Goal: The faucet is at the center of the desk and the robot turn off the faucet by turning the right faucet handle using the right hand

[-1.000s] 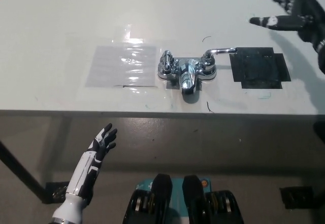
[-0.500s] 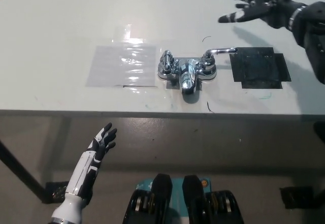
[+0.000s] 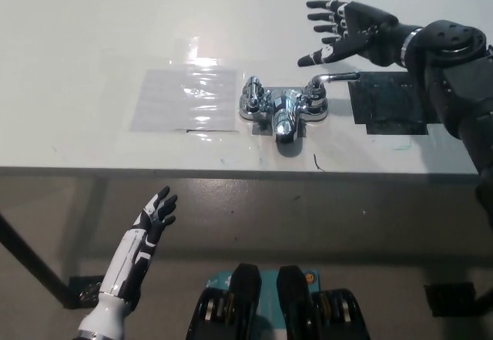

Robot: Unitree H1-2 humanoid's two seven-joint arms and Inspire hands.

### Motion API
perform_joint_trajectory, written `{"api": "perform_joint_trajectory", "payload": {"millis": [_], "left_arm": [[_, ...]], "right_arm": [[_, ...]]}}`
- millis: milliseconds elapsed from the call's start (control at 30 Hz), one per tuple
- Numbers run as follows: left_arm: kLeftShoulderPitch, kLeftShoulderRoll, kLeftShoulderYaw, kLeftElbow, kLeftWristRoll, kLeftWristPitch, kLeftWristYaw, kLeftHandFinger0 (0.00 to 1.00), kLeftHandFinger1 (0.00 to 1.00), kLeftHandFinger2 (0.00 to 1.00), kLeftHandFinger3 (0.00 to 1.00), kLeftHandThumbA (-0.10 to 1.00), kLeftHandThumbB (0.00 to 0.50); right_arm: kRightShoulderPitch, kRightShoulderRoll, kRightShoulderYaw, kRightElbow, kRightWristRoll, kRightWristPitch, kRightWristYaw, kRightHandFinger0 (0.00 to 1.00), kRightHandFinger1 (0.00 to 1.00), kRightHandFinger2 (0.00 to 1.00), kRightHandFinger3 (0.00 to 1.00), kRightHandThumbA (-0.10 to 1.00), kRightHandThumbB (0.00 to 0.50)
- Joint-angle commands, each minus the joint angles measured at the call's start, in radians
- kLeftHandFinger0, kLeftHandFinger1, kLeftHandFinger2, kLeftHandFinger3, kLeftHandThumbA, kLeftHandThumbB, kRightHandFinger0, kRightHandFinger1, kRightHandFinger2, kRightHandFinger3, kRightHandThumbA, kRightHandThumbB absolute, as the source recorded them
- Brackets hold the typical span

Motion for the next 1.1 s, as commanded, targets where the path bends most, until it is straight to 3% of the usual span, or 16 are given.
{"api": "perform_joint_trajectory", "payload": {"millis": [0,233,500,733,1067], "left_arm": [[-0.007,0.009,0.000,-0.035,-0.012,-0.023,-0.016,1.00,1.00,1.00,1.00,0.95,0.281],[-0.007,0.014,0.003,-0.039,-0.015,-0.028,-0.018,1.00,1.00,1.00,1.00,0.96,0.292],[-0.010,0.017,0.002,-0.036,-0.018,-0.031,-0.021,1.00,1.00,1.00,1.00,0.96,0.291],[-0.010,0.017,0.000,-0.036,-0.018,-0.032,-0.021,1.00,1.00,1.00,1.00,0.96,0.301],[-0.016,0.019,-0.004,-0.028,-0.015,-0.036,-0.023,1.00,1.00,1.00,1.00,0.97,0.309]], "right_arm": [[-0.051,-0.012,0.022,0.005,-0.047,-0.019,-0.019,1.00,1.00,1.00,1.00,1.00,0.440],[-0.050,-0.033,0.045,0.020,-0.082,-0.018,-0.043,1.00,1.00,1.00,1.00,1.00,0.464],[-0.044,-0.046,0.052,0.027,-0.109,-0.023,-0.056,1.00,1.00,1.00,1.00,1.00,0.441],[-0.048,-0.044,0.051,0.032,-0.118,-0.004,-0.050,1.00,1.00,1.00,1.00,1.00,0.497],[-0.020,-0.020,-0.003,0.033,-0.081,0.009,-0.047,1.00,1.00,1.00,1.00,1.00,0.449]]}}
